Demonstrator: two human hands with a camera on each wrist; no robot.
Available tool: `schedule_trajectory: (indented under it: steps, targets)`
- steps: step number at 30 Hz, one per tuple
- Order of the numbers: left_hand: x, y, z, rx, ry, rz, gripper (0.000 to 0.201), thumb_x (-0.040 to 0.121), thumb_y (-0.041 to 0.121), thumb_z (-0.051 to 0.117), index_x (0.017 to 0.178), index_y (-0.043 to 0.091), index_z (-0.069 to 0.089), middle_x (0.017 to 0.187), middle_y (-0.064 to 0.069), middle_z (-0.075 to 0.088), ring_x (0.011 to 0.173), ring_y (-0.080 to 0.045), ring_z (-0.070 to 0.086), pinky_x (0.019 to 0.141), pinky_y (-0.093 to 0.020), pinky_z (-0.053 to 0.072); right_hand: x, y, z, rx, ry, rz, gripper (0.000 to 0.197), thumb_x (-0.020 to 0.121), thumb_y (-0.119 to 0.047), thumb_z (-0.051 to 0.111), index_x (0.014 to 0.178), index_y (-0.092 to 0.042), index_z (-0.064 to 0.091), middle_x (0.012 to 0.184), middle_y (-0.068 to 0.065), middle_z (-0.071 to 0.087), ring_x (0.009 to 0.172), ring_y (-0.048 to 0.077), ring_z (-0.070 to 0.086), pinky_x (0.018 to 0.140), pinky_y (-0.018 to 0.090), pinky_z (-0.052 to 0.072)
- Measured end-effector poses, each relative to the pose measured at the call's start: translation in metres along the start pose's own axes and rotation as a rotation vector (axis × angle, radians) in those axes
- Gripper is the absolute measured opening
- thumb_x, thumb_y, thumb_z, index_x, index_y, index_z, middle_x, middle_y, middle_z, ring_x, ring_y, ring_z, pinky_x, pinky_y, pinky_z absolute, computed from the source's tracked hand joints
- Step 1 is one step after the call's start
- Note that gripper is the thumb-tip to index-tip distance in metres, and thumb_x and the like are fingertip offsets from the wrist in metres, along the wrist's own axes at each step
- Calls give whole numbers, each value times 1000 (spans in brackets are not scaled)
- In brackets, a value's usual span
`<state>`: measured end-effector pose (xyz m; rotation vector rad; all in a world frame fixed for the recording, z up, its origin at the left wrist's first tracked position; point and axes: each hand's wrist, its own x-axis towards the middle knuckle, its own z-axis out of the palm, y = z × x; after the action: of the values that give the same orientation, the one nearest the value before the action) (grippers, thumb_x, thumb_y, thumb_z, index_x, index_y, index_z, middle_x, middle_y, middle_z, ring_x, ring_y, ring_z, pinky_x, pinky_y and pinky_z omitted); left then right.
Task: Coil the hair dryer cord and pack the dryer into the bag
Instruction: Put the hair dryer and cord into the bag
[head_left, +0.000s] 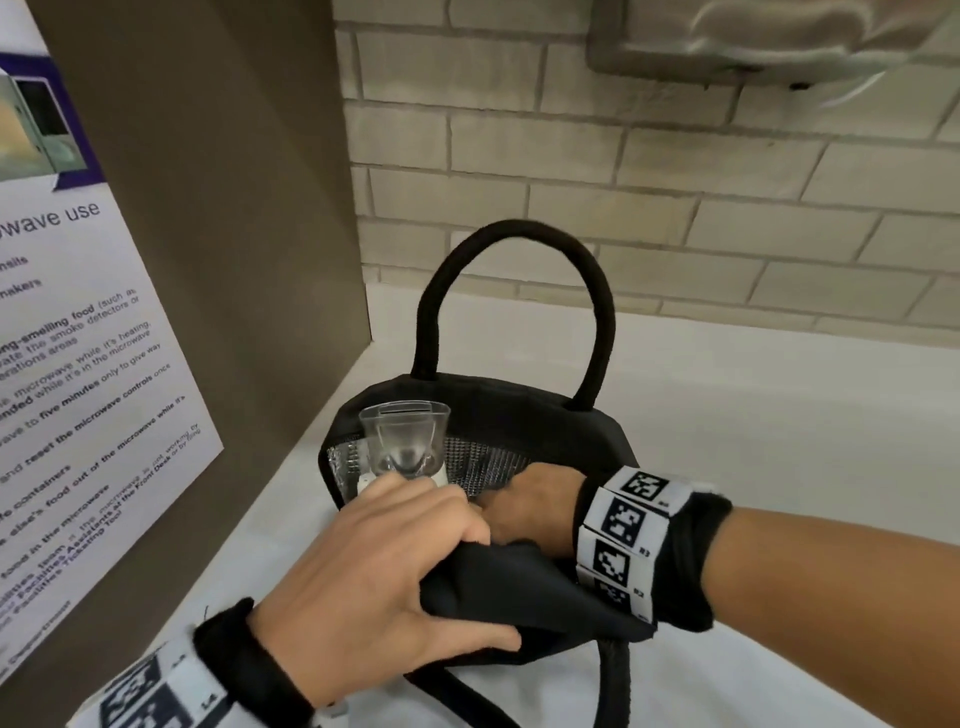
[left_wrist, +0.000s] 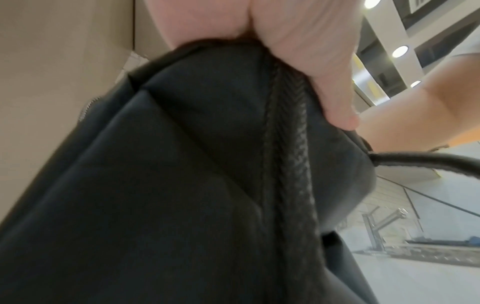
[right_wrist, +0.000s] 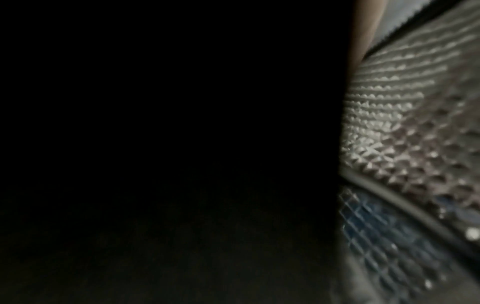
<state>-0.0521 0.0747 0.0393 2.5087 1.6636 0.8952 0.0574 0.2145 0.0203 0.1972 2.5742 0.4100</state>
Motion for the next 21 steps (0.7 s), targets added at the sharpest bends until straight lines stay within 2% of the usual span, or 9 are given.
schedule_trajectory:
  steps: [2,4,7,8,10,14,17,19,21]
  targets:
    - [0,0,-5,-75,-1,-76,41,56,65,62,74,35,41,80,18,45,69,8,37,70,-7,31,0,0,1,19,28,17,32,95,-19,35,123,-4,35,118,18,57,102,35,58,74,38,43]
    - [-1,-5,-11,-226,77,-196,34,59,59,59,75,32,47,85,13,52,76,0,48,70,-12,36,-1,1,3,30,92,40,33,93,-21,40,122,-7,34,112,17,59,95,34,61,65,35,38]
    - [2,-26,-12,-359,397,-471,26,63,50,60,81,33,51,83,4,55,75,-11,52,65,-13,41,-8,4,-1,97,184,117,36,88,-22,47,121,-12,36,111,14,57,93,33,61,63,34,36]
    - [4,-34,-11,-357,461,-552,28,64,44,67,83,36,48,83,7,53,74,-12,52,64,-13,43,-12,5,-4,121,209,140,37,86,-22,49,120,-13,37,112,13,57,93,33,60,63,34,36]
    - [8,-43,-8,-302,445,-654,47,64,27,77,91,38,41,92,11,48,74,-15,50,67,-19,44,-19,8,-12,192,236,155,37,82,-21,52,118,-16,42,113,11,57,95,33,59,62,33,35]
    - [12,-43,-10,-214,306,-647,68,62,21,79,115,37,40,103,7,40,77,-4,46,78,-30,46,-36,22,-23,609,146,154,39,77,-16,61,114,-21,50,101,2,60,89,21,57,69,29,42]
    - [10,-41,-12,-230,266,-578,57,65,18,76,104,49,46,99,23,35,80,5,45,86,-34,49,-47,33,-22,962,79,117,37,82,-10,56,117,-21,50,93,2,63,75,11,57,71,31,51]
    - [9,-42,-12,-223,257,-538,52,66,17,75,95,52,50,100,25,34,82,15,42,89,-38,49,-53,39,-22,1152,71,88,33,87,-10,50,117,-25,49,92,0,62,70,-1,57,71,22,50]
    - [9,-44,-12,-224,259,-530,50,67,16,74,93,53,52,100,25,35,84,19,41,90,-41,49,-59,44,-23,1335,68,33,30,91,-14,45,117,-30,48,94,-2,58,79,0,57,81,21,48]
